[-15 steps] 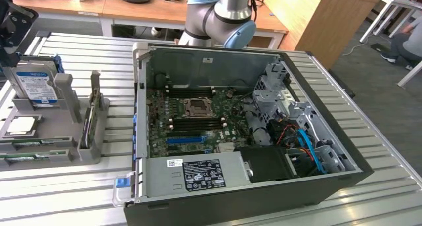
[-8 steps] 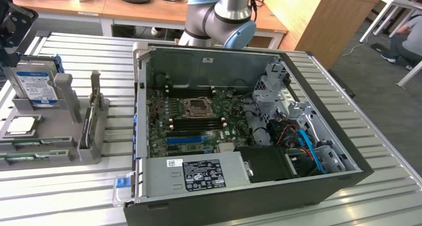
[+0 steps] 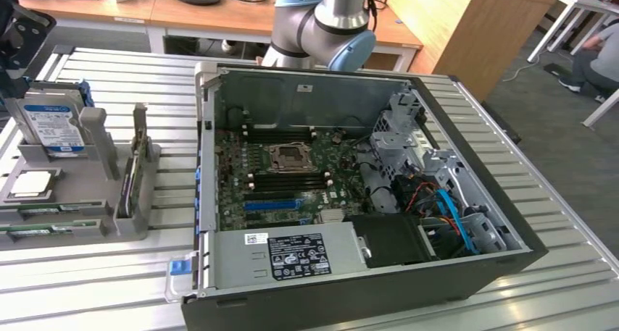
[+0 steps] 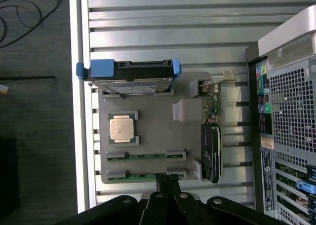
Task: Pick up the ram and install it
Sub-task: 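Pick up the ram and move it above insertion slot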
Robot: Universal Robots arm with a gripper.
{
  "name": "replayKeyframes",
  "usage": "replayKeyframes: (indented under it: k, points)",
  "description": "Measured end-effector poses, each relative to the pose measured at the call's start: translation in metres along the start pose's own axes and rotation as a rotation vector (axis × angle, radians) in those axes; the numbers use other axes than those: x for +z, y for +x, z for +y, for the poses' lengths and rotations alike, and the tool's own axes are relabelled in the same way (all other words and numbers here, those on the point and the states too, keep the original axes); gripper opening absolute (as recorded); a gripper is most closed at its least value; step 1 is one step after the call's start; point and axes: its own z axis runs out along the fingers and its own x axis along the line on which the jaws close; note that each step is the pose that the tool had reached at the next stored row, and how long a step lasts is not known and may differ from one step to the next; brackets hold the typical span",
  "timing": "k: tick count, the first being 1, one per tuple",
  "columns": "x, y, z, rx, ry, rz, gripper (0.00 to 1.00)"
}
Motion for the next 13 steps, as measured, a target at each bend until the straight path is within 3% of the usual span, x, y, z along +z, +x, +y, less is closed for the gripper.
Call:
replayKeyframes:
  k: [13]
  points:
    - [0.0001,0.0,0.0,-0.124,-0.0027,0.0057,0.11]
